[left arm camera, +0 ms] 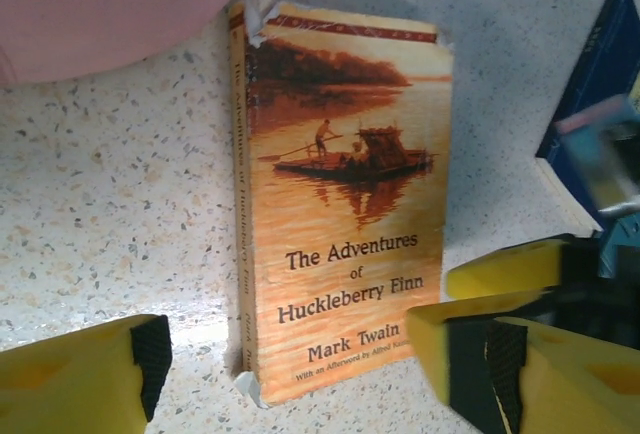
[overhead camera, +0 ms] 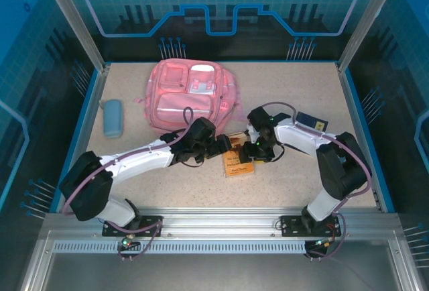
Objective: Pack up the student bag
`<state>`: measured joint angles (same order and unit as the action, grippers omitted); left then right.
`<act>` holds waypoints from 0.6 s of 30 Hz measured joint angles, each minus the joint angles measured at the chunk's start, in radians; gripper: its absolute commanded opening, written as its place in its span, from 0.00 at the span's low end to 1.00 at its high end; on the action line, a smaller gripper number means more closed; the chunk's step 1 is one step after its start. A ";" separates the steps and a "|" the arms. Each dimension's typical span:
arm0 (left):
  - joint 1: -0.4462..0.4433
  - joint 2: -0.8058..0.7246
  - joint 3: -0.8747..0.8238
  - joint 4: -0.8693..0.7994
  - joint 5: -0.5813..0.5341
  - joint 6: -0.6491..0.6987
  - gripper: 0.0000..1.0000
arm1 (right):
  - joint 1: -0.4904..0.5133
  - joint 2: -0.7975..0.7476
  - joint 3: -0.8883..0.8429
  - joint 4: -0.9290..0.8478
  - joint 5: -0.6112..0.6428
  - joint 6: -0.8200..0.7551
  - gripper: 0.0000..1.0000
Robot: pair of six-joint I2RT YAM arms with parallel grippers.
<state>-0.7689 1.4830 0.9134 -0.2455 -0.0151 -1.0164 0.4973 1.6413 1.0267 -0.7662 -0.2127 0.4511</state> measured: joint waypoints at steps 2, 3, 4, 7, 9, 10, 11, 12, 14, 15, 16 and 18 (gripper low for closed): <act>0.000 0.027 0.000 0.006 0.001 -0.006 0.76 | -0.024 -0.001 0.006 0.000 0.019 0.005 0.56; 0.000 0.042 0.000 0.008 0.001 -0.007 0.75 | -0.035 0.002 0.013 0.000 0.027 0.006 0.56; 0.000 0.060 0.000 0.009 0.002 -0.005 0.73 | -0.042 0.007 0.024 -0.001 0.033 0.006 0.55; 0.000 0.106 0.001 0.012 0.005 -0.005 0.69 | -0.045 0.047 0.070 0.008 0.046 0.005 0.53; 0.000 0.143 0.010 0.010 0.008 -0.002 0.65 | -0.045 0.077 0.087 0.027 0.046 0.005 0.51; 0.000 0.164 0.021 0.008 0.011 0.001 0.63 | -0.045 0.089 0.091 0.031 0.047 0.007 0.50; 0.000 0.184 0.033 0.008 0.014 0.005 0.62 | -0.045 0.099 0.093 0.034 0.047 0.009 0.50; 0.000 0.206 0.047 0.008 0.020 0.009 0.62 | -0.045 0.111 0.095 0.034 0.047 0.012 0.49; 0.000 0.239 0.068 0.014 0.035 0.019 0.60 | -0.045 0.129 0.098 0.034 0.047 0.013 0.47; 0.000 0.254 0.076 0.018 0.040 0.022 0.59 | -0.044 0.134 0.099 0.034 0.047 0.016 0.46; 0.000 0.267 0.082 0.020 0.046 0.024 0.57 | -0.044 0.140 0.100 0.034 0.046 0.016 0.45; 0.000 0.286 0.089 0.021 0.051 0.027 0.55 | -0.040 0.147 0.104 0.034 0.043 0.017 0.43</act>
<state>-0.7689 1.7695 1.0023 -0.2249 0.0357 -0.9894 0.4572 1.7885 1.1305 -0.7322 -0.1692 0.4683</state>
